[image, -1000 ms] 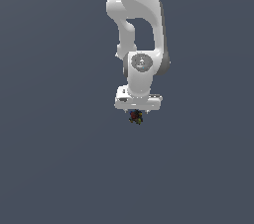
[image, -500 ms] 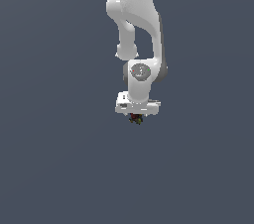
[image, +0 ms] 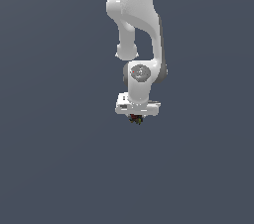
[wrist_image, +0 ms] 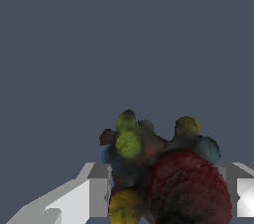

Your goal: Pick up the object and move it to a goal position.

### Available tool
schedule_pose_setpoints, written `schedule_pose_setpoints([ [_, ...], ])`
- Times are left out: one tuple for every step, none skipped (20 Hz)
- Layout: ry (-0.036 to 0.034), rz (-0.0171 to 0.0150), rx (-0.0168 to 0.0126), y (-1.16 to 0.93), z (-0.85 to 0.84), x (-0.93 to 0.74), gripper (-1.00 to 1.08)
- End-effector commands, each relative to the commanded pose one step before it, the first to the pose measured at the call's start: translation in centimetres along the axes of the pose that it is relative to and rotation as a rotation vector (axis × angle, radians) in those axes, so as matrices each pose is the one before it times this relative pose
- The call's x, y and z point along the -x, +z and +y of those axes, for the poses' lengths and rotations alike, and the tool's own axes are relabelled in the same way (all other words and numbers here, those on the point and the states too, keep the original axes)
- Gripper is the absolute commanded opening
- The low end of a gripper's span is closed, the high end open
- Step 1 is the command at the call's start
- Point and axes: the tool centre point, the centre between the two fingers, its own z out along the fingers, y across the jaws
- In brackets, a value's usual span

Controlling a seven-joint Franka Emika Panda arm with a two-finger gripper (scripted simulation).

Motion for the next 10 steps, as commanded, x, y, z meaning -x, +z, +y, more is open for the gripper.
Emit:
schedule_pose_setpoints([
  [-0.00011,-0.00639,0.00107,0.446,0.037,0.200,-1.00],
  [0.00000,0.00000,0.00000,0.000,0.000,0.000,-1.00],
  [0.00000,0.00000,0.00000,0.000,0.000,0.000,-1.00],
  [0.00000,0.00000,0.00000,0.000,0.000,0.000,-1.00],
  [-0.00006,0.00646,-0.00110,-0.446,-0.045,-0.201,-1.00],
  [0.00000,0.00000,0.00000,-0.013,-0.023,0.019,-1.00],
  [0.00000,0.00000,0.00000,-0.040,-0.070,0.056,-1.00],
  [0.00000,0.00000,0.00000,-0.066,-0.117,0.093,-1.00],
  [0.00000,0.00000,0.00000,-0.093,-0.165,0.131,-1.00],
  [0.00000,0.00000,0.00000,-0.121,-0.214,0.170,-1.00],
])
